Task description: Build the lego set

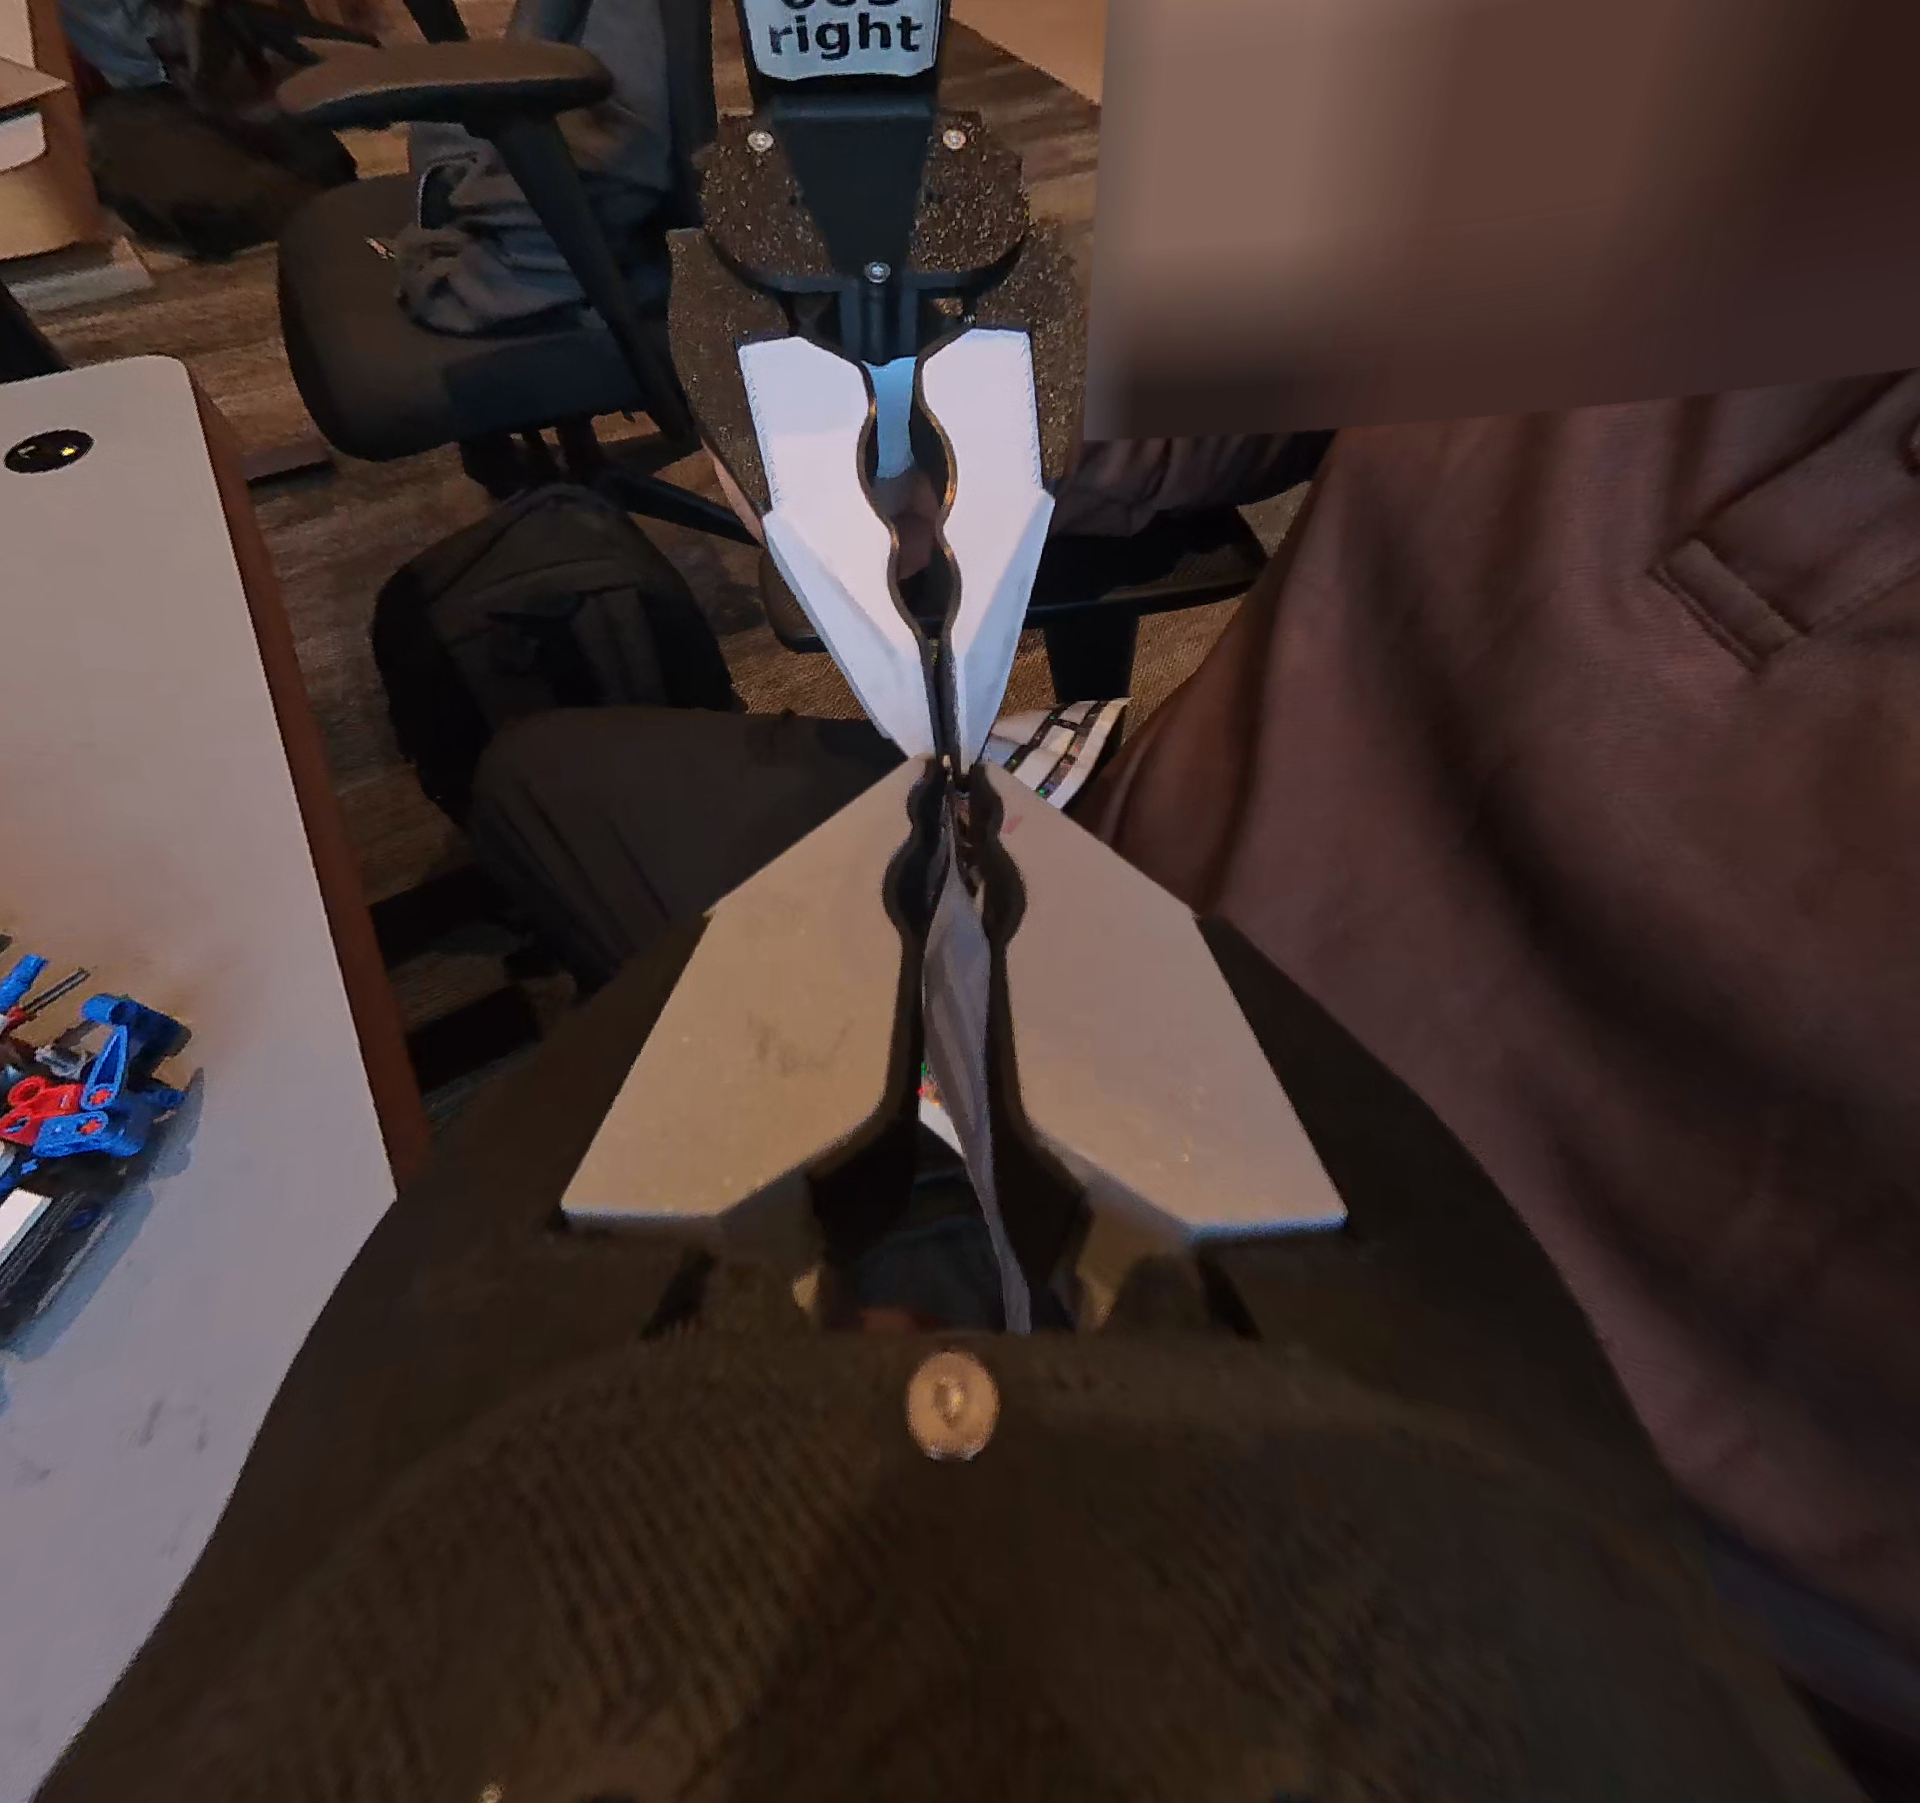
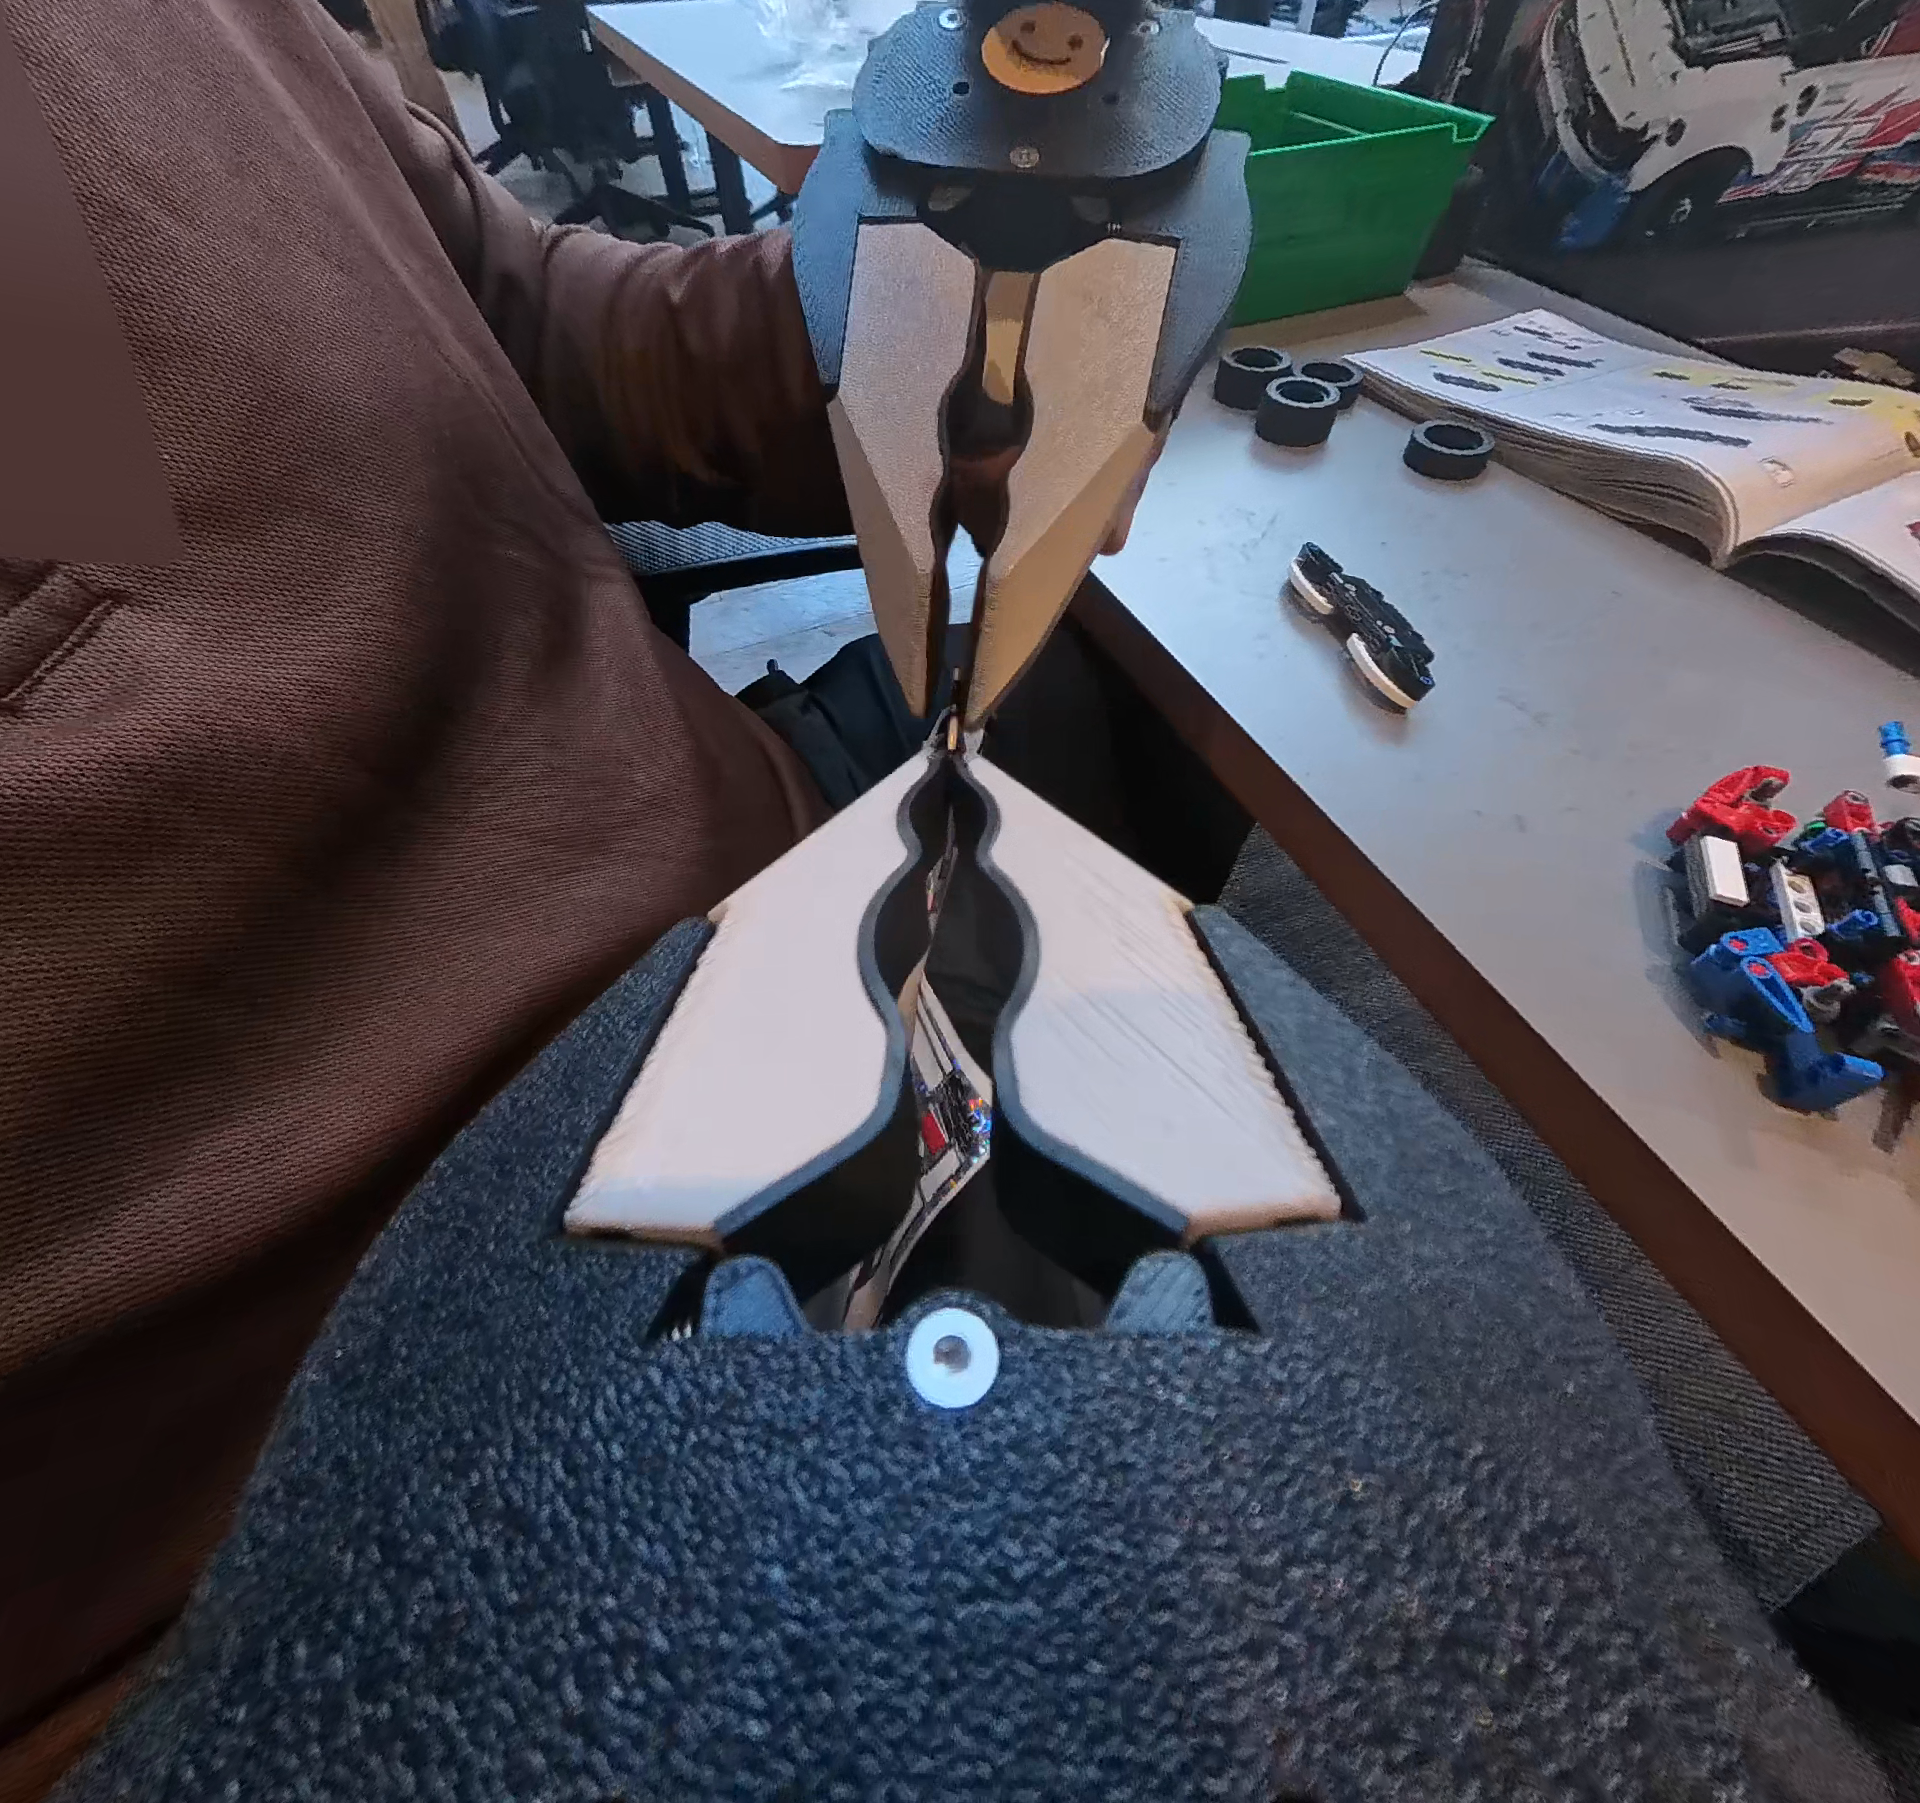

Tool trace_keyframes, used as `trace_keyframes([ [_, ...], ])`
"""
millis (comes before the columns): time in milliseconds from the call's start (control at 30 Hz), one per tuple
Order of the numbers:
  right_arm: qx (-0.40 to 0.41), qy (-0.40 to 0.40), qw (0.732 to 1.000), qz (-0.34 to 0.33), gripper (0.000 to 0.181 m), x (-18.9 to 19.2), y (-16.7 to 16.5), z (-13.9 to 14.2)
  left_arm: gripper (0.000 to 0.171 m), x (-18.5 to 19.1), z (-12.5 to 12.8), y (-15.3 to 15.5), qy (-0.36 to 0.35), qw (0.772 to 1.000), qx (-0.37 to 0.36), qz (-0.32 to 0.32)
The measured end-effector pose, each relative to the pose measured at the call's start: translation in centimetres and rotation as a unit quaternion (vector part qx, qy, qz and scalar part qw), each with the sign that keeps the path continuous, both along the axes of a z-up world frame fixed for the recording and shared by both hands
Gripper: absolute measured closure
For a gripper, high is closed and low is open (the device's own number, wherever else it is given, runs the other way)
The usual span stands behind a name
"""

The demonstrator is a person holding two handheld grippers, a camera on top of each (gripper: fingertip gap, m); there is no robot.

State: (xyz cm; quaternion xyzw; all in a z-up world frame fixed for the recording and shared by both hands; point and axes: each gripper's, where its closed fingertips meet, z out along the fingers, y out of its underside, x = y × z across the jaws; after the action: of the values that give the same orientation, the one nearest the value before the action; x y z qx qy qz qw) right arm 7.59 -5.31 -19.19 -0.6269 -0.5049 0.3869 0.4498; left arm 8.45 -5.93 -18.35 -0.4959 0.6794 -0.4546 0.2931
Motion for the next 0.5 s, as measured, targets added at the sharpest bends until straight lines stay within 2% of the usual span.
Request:
trace_keyframes([
  [233,-0.011,0.004,1.0,0.008,0.181,0.09,-0.05,-0.21,0.167,-0.22,0.1,0.09,0.004,1.0,-0.015,0.0],
  [367,-0.019,0.001,1.0,0.017,0.181,-0.12,-0.27,-0.51,0.147,-0.25,-0.15,0.53,0.014,1.0,0.003,0.008],
  [500,-0.023,0.004,1.0,0.017,0.181,-0.08,-0.27,-0.41,0.154,-0.56,-0.03,0.79,0.013,1.0,-0.005,0.009],
])
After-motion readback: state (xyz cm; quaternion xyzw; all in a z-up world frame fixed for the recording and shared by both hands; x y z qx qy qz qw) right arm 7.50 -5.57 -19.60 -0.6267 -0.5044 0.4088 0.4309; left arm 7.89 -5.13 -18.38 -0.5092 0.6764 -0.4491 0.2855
